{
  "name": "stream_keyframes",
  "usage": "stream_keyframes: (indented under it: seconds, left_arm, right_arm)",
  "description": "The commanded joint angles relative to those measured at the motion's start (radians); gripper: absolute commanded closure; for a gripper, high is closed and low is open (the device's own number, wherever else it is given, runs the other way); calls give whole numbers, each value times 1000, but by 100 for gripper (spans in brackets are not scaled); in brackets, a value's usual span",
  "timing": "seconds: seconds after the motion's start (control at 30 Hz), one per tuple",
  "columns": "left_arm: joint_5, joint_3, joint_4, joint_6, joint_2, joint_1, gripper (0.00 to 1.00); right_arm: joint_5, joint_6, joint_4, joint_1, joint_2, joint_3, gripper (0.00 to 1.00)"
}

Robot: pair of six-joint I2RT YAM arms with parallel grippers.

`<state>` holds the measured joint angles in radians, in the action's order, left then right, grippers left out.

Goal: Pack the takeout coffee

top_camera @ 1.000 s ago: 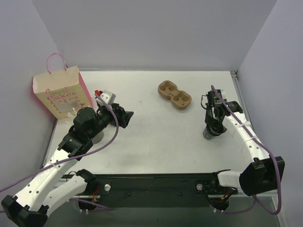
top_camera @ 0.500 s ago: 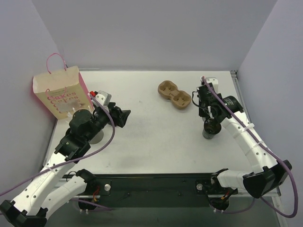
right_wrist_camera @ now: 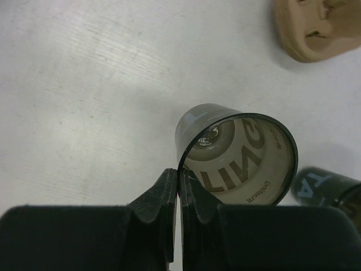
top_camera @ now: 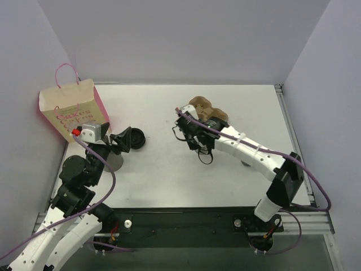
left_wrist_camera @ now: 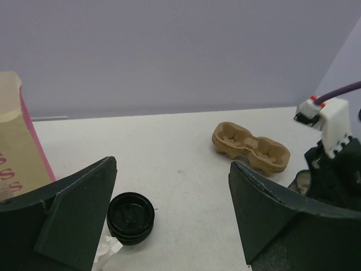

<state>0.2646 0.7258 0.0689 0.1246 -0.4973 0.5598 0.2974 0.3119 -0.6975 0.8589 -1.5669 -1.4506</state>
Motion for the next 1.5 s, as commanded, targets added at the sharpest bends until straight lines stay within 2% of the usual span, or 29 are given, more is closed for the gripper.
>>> stream_keyframes:
  seconds: [0.0, 0.07, 0.17, 0.4, 0.5, 1.1, 1.3, 1.47]
  left_arm:
    - [139, -25, -103, -16, 57, -12, 9]
    - [206, -37, -113, -2, 72, -14, 8]
    - [232, -37, -110, 0, 78, -20, 8]
    - [237, -39, -104, 21, 74, -40, 8]
    - [237, -34, -98, 32, 56, -44, 8]
    - [194, -6, -70, 38, 16, -46, 8]
    - [171, 11, -34, 21, -6, -43, 8]
    - [191, 55, 37, 49, -124, -32, 9]
  right_arm:
    - [-15, -8, 49, 84, -125, -103, 100]
    - [-29, -7, 55, 112, -183, -129, 100]
    - [-12, -25, 70, 163, -235, -143, 100]
    - [54, -59, 89, 230, -289, -131, 100]
    - [30, -45, 95, 236, -300, -110, 100]
    - [0, -19, 116, 238, -288, -59, 82]
    - [-90, 0, 118, 238, -197, -60, 72]
    - [-104, 6, 115, 238, -40, -19, 67]
